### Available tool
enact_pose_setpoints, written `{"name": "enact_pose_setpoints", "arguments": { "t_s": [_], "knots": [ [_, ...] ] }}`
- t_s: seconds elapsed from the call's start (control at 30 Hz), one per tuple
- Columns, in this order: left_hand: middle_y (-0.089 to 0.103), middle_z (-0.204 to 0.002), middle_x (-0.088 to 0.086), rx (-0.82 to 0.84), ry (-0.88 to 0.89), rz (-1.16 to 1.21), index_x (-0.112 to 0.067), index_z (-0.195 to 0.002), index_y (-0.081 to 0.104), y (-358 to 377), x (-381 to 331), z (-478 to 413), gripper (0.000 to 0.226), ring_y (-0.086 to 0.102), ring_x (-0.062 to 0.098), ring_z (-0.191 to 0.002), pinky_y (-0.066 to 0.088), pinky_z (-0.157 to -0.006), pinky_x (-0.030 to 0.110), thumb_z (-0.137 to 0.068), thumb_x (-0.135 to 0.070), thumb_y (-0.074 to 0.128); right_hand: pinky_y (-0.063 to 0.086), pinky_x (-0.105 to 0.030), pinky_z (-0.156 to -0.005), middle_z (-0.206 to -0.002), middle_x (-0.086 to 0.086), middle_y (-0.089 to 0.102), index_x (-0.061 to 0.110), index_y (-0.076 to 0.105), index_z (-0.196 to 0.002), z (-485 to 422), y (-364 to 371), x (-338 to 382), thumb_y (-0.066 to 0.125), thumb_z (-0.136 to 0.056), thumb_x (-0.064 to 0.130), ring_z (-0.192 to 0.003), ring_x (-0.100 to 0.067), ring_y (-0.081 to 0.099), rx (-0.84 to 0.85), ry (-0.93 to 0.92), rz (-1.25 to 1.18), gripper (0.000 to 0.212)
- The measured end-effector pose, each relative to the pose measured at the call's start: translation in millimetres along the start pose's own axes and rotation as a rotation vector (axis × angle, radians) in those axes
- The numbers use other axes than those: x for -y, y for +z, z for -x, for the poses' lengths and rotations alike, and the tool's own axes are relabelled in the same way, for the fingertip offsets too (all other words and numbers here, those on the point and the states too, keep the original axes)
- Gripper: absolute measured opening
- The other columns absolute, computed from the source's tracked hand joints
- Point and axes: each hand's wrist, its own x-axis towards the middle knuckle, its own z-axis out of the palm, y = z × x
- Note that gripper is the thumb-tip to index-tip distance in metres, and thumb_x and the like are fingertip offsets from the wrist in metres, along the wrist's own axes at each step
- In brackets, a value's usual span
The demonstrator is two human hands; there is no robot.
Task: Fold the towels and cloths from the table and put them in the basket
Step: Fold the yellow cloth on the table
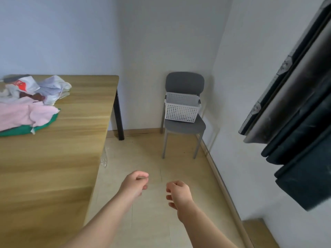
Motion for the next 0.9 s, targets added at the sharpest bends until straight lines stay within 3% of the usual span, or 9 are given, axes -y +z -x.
{"name": "enact_pose_setpoints", "arguments": {
  "t_s": [0.27, 0.43, 0.53, 0.73, 0.9],
  "knots": [
    [0.065, -0.096, 0.003, -0.034, -0.03, -0.006, -0.022, -0.099, 0.058, -44.8, 64.2, 76.4, 0.016, 0.065, 0.017, -0.084, 0.046, -0.067, 0.026, -0.089, -0.011, 0.054, 0.029, -0.023, -0.05, -0.076, -0.002, 0.044, 0.009, 0.05, -0.088, 81.6, 35.4, -62.8, 0.043, -0.089, 0.005, -0.061, -0.015, 0.038, 0.022, 0.03, 0.001, 0.008],
    [0.063, -0.097, 0.011, -0.065, 0.001, 0.037, -0.016, -0.104, 0.056, -87.0, 79.4, 77.2, 0.017, 0.061, 0.014, -0.074, 0.042, -0.061, 0.026, -0.091, -0.005, 0.052, 0.029, -0.023, -0.05, -0.075, -0.002, 0.044, 0.01, 0.049, -0.087, 95.1, 76.1, -69.2, 0.043, -0.087, 0.005, -0.063, -0.016, 0.038, 0.02, 0.013, -0.006, 0.008],
    [0.064, -0.092, 0.006, -0.066, 0.03, 0.03, -0.017, -0.099, 0.058, -123.4, 84.2, 60.3, 0.016, 0.06, 0.014, -0.074, 0.042, -0.062, 0.025, -0.092, -0.005, 0.052, 0.029, -0.023, -0.051, -0.071, -0.002, 0.045, 0.01, 0.049, -0.085, 85.0, 113.9, -60.2, 0.043, -0.087, 0.004, -0.065, -0.018, 0.039, 0.01, -0.015, 0.016, 0.008],
    [0.068, -0.091, -0.001, -0.079, 0.073, -0.082, -0.029, -0.083, 0.059, -251.3, 102.3, -24.3, 0.022, 0.064, 0.013, -0.074, 0.047, -0.071, 0.029, -0.09, -0.009, 0.054, 0.037, -0.026, -0.059, -0.078, -0.002, 0.051, 0.013, 0.054, -0.086, 39.7, 258.1, -28.5, 0.046, -0.087, 0.011, -0.075, -0.021, 0.048, -0.011, -0.023, 0.085, 0.009],
    [0.068, -0.083, -0.007, -0.048, 0.075, -0.256, -0.034, -0.082, 0.06, -353.1, 110.2, -92.3, 0.022, 0.066, 0.018, -0.083, 0.049, -0.073, 0.03, -0.089, -0.013, 0.054, 0.036, -0.025, -0.054, -0.077, 0.0, 0.053, 0.017, 0.055, -0.084, 6.2, 369.8, -2.6, 0.044, -0.087, 0.012, -0.071, -0.018, 0.047, -0.047, 0.045, 0.118, 0.012]
  ]
}}
